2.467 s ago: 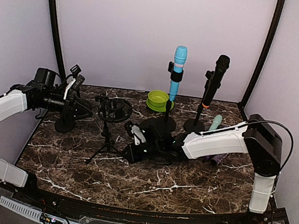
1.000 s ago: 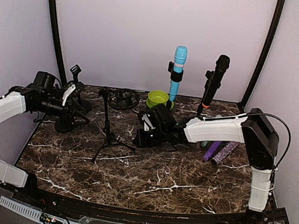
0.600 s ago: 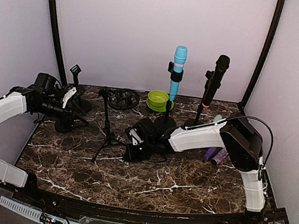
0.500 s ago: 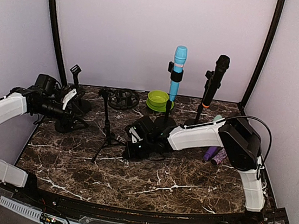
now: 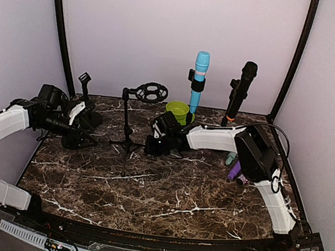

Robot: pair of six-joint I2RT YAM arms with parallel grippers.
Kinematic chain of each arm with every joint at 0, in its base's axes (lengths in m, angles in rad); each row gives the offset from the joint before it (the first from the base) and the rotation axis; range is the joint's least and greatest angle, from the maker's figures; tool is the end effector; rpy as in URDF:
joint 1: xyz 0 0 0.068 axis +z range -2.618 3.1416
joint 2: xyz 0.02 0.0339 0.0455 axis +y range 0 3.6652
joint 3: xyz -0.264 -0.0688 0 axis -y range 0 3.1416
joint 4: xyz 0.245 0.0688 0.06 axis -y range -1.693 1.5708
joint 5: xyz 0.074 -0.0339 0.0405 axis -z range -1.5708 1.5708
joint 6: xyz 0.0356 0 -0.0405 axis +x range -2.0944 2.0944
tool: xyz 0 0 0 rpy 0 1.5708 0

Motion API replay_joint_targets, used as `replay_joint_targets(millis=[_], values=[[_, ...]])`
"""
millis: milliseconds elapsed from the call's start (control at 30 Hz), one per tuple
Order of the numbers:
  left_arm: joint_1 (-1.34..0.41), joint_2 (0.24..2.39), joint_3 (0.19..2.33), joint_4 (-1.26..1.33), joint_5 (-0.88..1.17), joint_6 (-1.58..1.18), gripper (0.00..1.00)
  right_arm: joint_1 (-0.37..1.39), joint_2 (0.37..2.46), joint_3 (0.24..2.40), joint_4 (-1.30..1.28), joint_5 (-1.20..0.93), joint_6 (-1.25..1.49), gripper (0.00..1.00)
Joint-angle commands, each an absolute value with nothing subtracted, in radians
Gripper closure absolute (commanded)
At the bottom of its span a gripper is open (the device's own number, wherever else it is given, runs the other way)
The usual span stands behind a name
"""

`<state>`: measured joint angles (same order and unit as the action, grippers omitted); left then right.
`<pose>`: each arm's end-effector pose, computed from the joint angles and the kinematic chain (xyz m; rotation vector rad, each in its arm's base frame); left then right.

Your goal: Remove the microphone from the stand

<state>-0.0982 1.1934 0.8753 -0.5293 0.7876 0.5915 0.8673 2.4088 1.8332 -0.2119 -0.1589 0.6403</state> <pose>0.2362 -0.0486 0.2650 1.0597 1.9362 -0.6771 0.3395 0.4089 0.1297 -0.3704 2.5128 0.8649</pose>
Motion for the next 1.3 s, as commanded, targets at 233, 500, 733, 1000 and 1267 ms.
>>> replay_joint_targets(millis=[233,500,733,1000,1267], values=[[-0.092,1.134,0.861,-0.595,0.818,0.625,0.19,0.857,2.249,1.690,-0.067,-0.194,0.654,0.82],[-0.086,1.138,0.934,-0.608,0.891,0.534,0.11,0.868,2.043,1.362,0.344,-0.360,0.822,0.36],[-0.083,1.183,1.009,-0.690,0.883,0.516,0.08,0.871,2.117,1.398,0.636,-0.467,0.935,0.36],[-0.083,1.172,1.015,-0.676,0.864,0.524,0.08,0.879,2.185,1.492,0.637,-0.579,1.032,0.40],[-0.083,1.168,1.022,-0.674,0.863,0.521,0.07,0.887,2.230,1.545,0.602,-0.577,1.031,0.41]])
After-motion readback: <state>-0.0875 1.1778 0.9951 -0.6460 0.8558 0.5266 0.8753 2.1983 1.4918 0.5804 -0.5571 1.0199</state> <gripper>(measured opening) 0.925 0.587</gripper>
